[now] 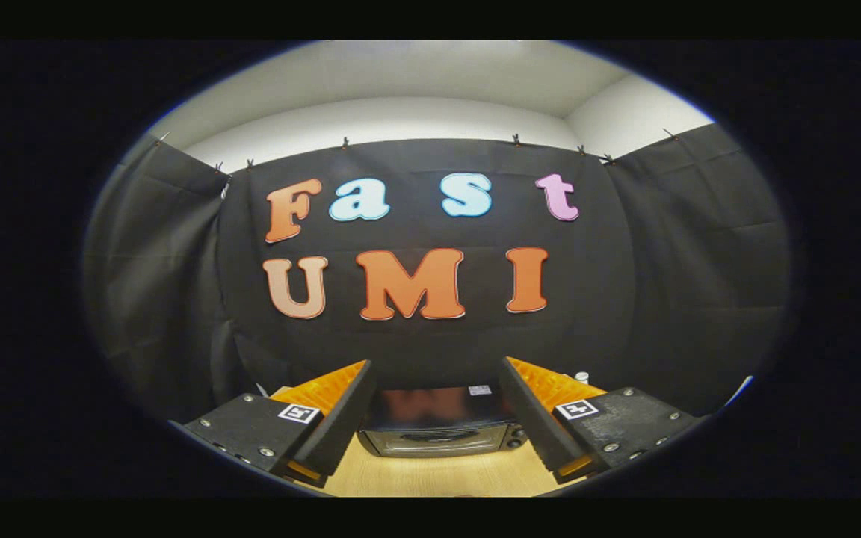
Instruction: Open the toaster oven, put the food inside, and close the toaster oven door.
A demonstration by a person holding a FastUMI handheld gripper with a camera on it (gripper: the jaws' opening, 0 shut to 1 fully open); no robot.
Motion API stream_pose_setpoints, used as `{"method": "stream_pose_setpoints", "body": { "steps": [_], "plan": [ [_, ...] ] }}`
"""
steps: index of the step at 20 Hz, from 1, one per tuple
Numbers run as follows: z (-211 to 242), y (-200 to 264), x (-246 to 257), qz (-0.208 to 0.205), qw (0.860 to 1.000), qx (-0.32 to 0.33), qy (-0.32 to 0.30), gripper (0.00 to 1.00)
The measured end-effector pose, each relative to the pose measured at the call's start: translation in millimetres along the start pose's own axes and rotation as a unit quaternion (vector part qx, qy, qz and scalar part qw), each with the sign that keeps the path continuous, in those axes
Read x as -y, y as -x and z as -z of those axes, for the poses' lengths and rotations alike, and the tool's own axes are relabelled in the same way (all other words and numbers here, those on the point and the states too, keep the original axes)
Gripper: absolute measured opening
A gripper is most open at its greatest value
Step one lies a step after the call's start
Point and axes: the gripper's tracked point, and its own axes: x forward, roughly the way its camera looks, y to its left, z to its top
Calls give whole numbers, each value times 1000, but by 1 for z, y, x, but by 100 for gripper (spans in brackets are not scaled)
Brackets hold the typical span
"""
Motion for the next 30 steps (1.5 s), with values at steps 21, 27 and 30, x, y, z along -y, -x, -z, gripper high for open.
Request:
{"method": "stream_pose_setpoints", "body": {
  "steps": [21,27,30],
  "plan": [
    [199,-108,-4,-11,989,-146,19,99],
    [245,-137,-1,-7,980,-192,51,99],
    [256,-144,-2,-10,977,-208,53,99]
  ]
}}
